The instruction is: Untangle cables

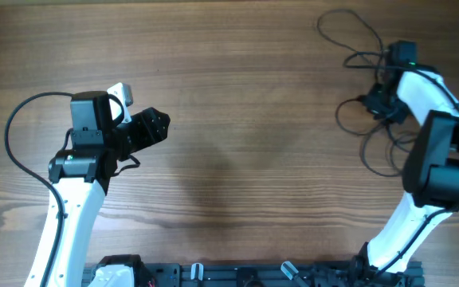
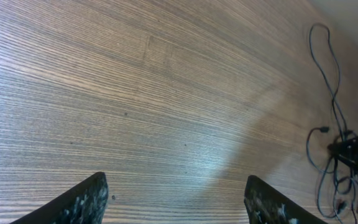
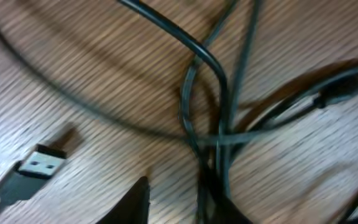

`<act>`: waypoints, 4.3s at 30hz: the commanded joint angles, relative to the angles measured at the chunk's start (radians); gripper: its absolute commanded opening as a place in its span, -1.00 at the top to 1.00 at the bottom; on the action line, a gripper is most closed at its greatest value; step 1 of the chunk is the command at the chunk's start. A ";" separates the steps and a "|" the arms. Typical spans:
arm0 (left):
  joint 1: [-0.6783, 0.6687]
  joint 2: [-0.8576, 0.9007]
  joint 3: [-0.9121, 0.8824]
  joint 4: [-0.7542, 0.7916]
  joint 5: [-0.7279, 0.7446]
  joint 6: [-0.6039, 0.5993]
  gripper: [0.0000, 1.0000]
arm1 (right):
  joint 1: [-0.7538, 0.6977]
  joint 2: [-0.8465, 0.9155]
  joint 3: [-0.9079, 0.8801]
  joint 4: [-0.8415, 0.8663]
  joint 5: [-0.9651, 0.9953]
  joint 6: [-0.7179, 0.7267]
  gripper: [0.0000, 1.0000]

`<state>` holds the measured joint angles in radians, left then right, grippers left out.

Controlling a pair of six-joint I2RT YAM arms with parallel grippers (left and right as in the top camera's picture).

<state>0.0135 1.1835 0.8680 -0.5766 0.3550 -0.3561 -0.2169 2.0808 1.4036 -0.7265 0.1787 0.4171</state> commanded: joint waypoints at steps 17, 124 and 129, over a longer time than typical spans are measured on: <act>-0.070 0.016 0.002 0.311 -0.137 0.017 -1.00 | 0.209 -0.419 -0.030 0.100 -0.606 -0.492 -0.42; -0.164 -0.999 -0.300 -0.479 -0.307 0.076 -1.00 | 0.212 -2.077 -1.398 0.727 -0.232 -0.441 -1.00; -0.164 -0.999 -0.300 -0.479 -0.307 0.076 -1.00 | 0.212 -2.077 -1.398 0.727 -0.232 -0.441 -1.00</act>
<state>-0.1459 0.1913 0.5739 -1.0557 0.0360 -0.2962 0.0029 0.0162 0.0059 -0.0029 -0.0338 -0.0063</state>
